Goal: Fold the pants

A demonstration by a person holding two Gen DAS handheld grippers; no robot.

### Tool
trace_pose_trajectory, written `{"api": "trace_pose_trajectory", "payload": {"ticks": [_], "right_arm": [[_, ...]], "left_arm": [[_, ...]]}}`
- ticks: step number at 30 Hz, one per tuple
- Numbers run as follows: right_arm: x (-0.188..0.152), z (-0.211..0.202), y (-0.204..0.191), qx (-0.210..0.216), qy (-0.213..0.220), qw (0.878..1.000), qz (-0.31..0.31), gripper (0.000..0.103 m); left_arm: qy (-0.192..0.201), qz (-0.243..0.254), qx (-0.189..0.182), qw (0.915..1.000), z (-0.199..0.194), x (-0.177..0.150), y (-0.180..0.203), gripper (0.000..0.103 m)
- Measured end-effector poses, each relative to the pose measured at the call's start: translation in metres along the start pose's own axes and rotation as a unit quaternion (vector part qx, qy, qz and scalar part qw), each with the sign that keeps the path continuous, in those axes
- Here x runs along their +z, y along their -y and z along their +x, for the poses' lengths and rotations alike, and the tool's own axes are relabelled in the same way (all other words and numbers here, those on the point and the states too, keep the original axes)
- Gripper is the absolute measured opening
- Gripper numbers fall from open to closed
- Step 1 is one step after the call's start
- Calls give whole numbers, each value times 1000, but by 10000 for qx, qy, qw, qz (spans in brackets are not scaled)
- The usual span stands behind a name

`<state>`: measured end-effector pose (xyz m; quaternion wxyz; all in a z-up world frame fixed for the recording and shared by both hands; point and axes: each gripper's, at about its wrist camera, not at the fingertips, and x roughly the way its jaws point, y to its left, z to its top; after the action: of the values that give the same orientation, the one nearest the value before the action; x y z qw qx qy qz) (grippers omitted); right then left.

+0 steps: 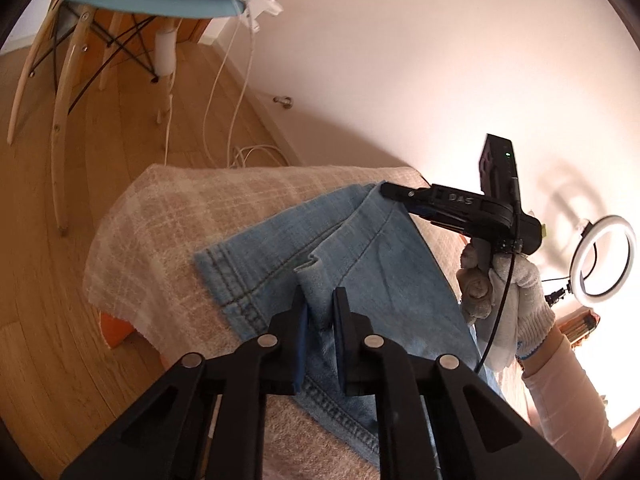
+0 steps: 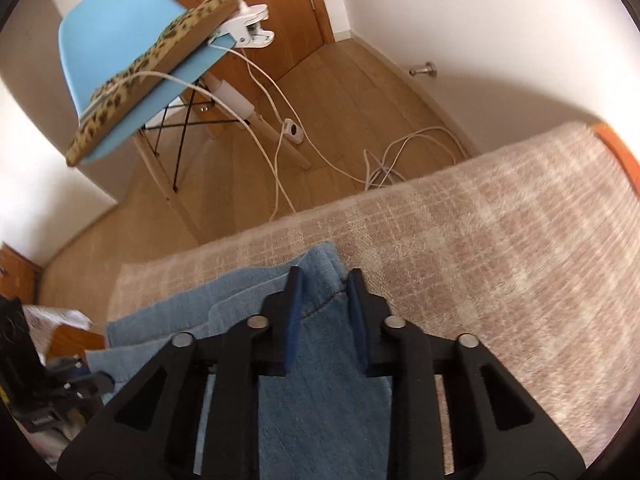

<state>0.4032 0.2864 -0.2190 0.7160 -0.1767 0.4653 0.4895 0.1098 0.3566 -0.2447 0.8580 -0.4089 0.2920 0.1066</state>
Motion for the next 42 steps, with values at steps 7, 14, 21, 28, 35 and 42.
{"api": "trace_pose_trajectory", "payload": {"ticks": [7,14,21,28,35,42], "right_arm": [[2,-16,-6,-121,135,9997,-177,9],[5,-40,-21,-226,409,9983,-335,6],[19,-42,-33,-295,579,9970,-425,5],[22,-8,-39,-419,435,9973,-428,1],[18,-13,-39,-627,425,9967,-277,2],[-12,-86,-29,-572,894,9940,257,48]], "left_arm": [[-170,-68,131,9997,13,5,-8,9],[125,290,-51,9995,9,4,-4,6],[457,320,-92,9984,-19,10,-6,6],[229,219,52,9995,-7,1,-20,6],[130,357,165,9991,0,1,-23,6],[-92,546,225,9982,-3,5,-18,9]]}}
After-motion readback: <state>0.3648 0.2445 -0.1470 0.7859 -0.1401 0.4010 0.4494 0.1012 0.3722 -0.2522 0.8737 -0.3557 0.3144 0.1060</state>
